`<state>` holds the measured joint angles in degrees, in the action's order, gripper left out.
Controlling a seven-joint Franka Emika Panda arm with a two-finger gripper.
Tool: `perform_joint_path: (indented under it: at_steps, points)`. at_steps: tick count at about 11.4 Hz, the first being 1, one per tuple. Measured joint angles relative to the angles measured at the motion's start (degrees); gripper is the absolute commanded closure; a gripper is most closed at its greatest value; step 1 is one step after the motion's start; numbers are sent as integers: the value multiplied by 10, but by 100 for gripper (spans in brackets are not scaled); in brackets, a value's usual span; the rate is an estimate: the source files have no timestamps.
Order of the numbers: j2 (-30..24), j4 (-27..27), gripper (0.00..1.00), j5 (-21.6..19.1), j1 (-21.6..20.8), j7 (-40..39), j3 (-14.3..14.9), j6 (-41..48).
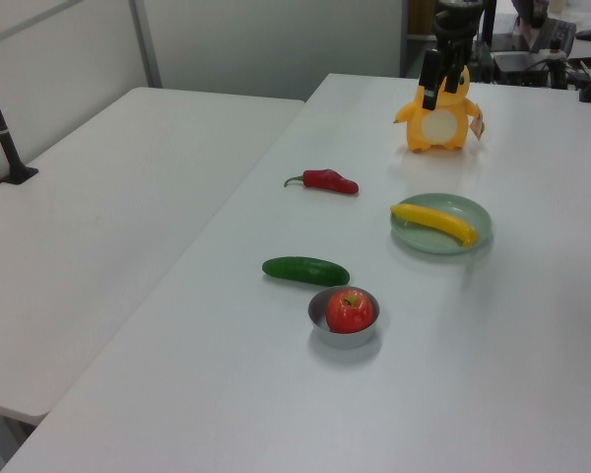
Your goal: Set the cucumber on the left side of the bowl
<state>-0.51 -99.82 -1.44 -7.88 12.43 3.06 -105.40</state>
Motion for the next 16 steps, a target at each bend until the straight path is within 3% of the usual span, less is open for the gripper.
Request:
perform_joint_path:
  at_steps: [16]
  points:
    - [7,-1,0,1,9,-30,2,1]
